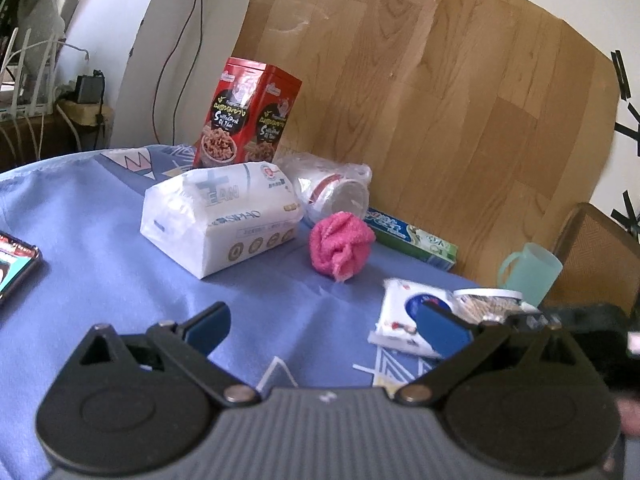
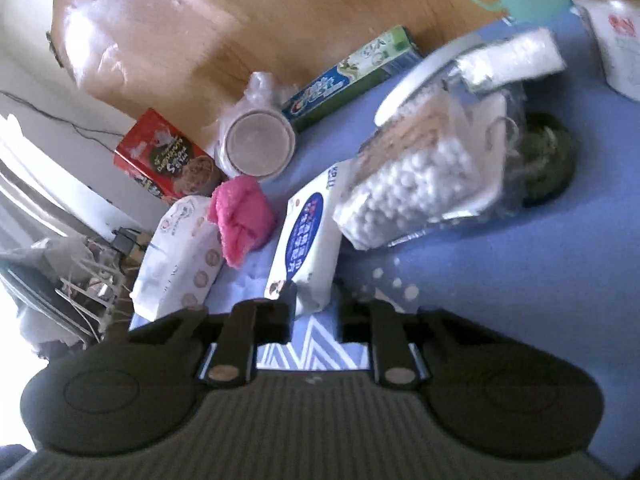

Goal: Organize soft objects
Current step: 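Grasp the white tissue pack with the right gripper, then carry the tissue pack with the right gripper into the tin and release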

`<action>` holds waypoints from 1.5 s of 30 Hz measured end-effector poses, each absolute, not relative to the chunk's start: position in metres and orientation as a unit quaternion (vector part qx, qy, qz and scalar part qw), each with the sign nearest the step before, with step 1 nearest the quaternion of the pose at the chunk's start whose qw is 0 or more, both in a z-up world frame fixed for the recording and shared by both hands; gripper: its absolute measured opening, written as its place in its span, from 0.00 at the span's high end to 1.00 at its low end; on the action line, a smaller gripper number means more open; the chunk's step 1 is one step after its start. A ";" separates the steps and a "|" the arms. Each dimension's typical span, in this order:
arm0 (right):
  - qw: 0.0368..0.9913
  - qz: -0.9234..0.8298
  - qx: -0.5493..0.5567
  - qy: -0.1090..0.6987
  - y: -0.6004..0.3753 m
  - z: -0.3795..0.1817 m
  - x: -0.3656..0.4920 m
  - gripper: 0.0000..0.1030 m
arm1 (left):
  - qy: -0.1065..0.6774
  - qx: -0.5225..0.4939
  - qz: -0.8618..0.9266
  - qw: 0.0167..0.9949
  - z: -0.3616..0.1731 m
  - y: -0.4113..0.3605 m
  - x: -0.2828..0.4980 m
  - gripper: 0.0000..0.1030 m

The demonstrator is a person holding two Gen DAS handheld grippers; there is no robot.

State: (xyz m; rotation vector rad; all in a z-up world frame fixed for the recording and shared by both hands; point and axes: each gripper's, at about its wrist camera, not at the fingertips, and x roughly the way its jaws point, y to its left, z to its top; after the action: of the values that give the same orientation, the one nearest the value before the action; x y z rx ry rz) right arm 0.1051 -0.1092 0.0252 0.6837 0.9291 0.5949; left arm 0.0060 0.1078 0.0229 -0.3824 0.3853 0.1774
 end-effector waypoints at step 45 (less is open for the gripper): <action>0.977 0.165 -0.017 0.135 -0.240 0.099 -0.080 0.42 | 0.250 -0.058 -0.321 0.912 0.094 -0.107 0.017 0.48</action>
State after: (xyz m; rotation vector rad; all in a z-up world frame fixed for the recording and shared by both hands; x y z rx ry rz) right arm -0.0802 -0.2401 0.0985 -0.0343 0.2729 0.3332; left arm 0.0166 -0.1068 0.0944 -0.1185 0.5146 -0.6608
